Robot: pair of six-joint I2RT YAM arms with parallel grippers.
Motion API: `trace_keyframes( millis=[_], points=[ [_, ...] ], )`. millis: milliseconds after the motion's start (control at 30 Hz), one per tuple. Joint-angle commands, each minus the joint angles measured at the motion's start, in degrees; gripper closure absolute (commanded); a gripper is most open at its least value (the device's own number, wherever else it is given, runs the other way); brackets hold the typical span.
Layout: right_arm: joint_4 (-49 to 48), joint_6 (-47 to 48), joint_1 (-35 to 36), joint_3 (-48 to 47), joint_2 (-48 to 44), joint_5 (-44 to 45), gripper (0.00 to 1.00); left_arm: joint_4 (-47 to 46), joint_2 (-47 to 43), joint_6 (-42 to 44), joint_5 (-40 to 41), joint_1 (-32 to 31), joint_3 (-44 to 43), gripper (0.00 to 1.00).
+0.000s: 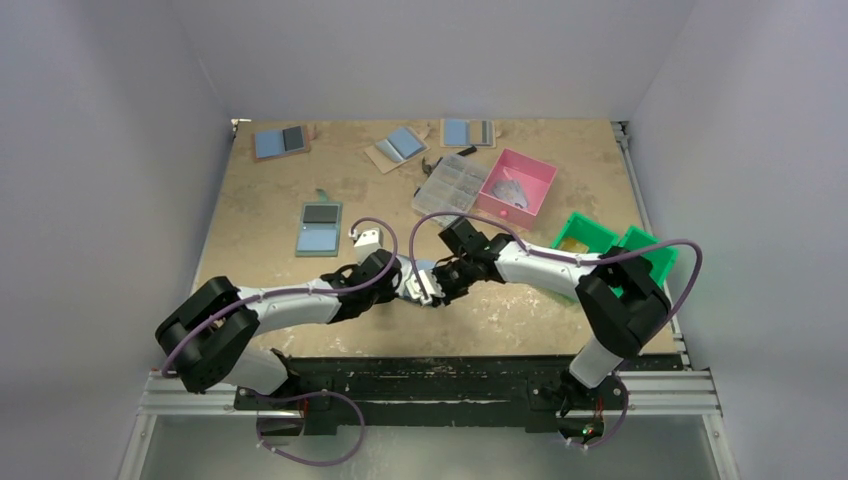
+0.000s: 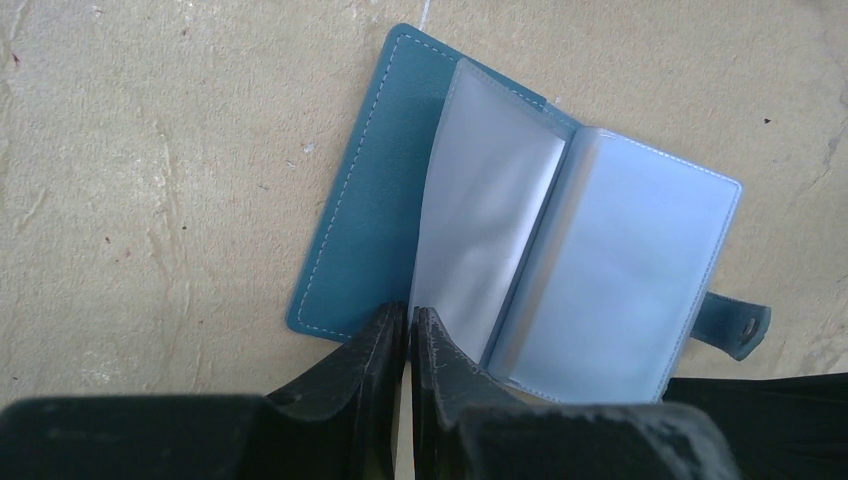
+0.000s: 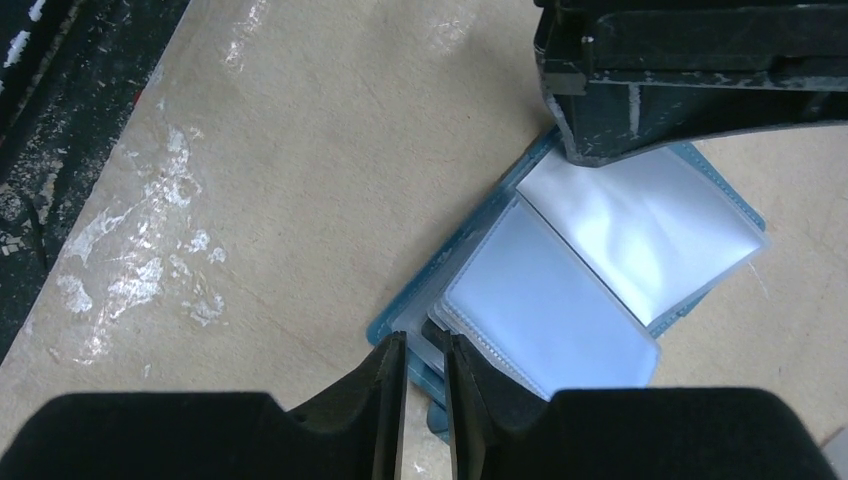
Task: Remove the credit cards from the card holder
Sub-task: Remove the credit card from the card holder.
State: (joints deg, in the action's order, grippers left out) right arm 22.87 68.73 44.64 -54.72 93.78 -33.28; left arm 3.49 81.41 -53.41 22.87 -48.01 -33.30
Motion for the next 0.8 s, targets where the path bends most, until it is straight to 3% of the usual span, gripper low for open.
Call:
trace_keyframes(
  millis=[0, 767],
  points=[
    [-1.4, -0.5, 1.4, -0.3, 0.3, 2.0, 0.72, -1.3, 0.5, -0.8, -4.6, 0.0, 1.7, 0.89],
    [-3.0, -5.8, 2.1, -2.7, -0.7, 0.9, 0.66, -5.5, -1.3, -0.7, -7.6, 0.0, 3.7, 0.89]
  ],
)
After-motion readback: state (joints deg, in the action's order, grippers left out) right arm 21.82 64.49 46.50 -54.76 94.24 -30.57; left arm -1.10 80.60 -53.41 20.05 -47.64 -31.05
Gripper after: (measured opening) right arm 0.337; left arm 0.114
